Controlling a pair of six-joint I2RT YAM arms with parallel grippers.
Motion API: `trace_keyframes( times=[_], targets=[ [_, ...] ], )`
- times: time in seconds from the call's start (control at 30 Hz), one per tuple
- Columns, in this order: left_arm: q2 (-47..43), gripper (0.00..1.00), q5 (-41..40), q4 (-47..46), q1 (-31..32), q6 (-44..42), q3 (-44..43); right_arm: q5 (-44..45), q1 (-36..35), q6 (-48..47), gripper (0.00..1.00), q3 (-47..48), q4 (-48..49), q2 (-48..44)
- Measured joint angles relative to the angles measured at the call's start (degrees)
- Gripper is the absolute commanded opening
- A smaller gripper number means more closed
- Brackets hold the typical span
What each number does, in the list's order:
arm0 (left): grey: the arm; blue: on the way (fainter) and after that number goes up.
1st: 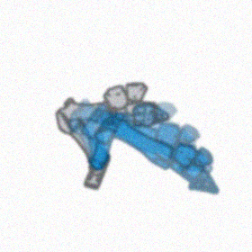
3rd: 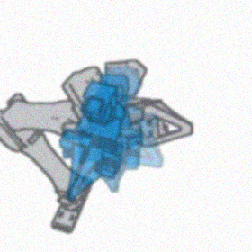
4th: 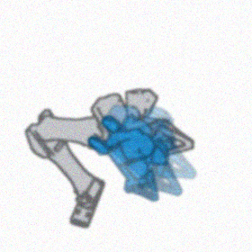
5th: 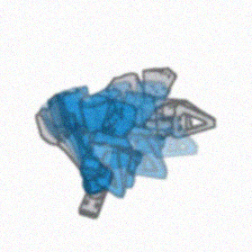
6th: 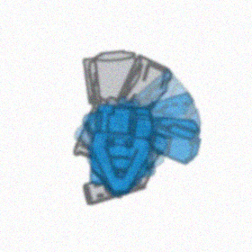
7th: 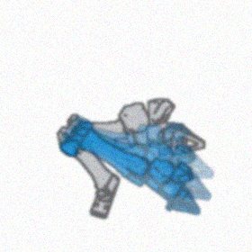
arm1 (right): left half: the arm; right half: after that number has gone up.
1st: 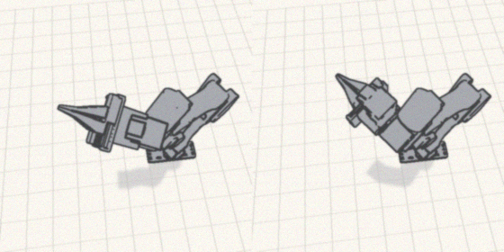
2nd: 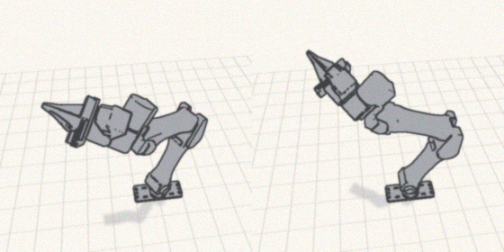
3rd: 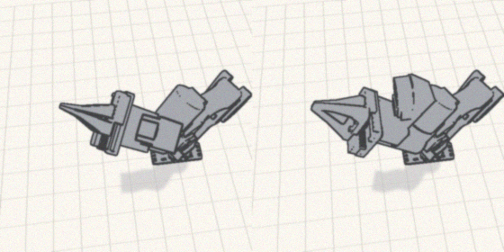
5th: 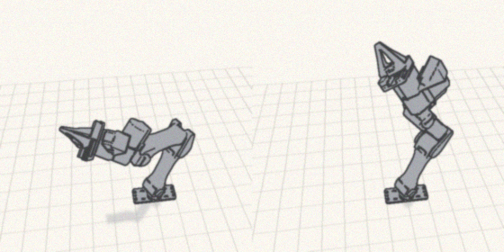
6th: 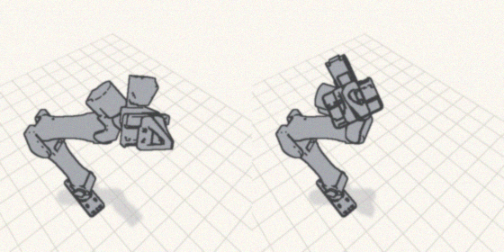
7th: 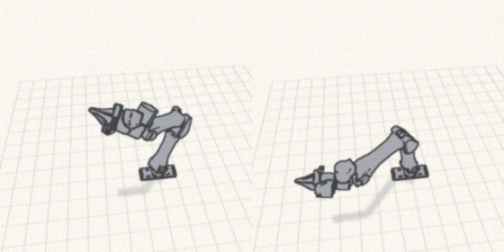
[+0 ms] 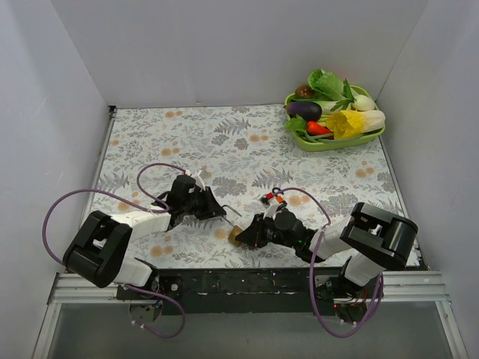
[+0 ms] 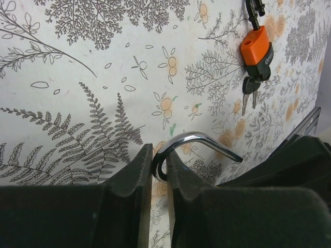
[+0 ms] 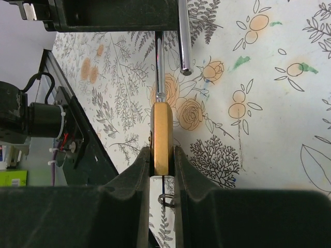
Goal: Unlock with the key
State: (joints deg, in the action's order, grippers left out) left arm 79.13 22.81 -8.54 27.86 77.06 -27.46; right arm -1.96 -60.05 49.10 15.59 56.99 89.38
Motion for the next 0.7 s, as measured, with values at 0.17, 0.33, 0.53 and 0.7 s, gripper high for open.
trace_keyframes(
  times=[0.17,0.33,0.53,0.7],
  targets=[
    [1.66,0.0,-0.37,0.74,0.02,-1.44,-1.33,0.7,-0.09,-0.24,0.25,0.9,-1.6,0.35],
    [5.05,0.0,0.59,0.7,0.09,-3.56,-3.85,2.25,-0.07,-0.7,0.35,1.49,-4.0,0.35],
    [9.73,0.0,1.7,1.38,0.11,-7.04,-7.34,4.92,0.04,-1.09,0.56,1.73,-6.27,-0.37],
    [11.74,0.0,1.79,2.71,0.11,-9.25,-9.25,7.34,0.07,-1.6,0.57,1.81,-9.03,-2.86]
  ],
)
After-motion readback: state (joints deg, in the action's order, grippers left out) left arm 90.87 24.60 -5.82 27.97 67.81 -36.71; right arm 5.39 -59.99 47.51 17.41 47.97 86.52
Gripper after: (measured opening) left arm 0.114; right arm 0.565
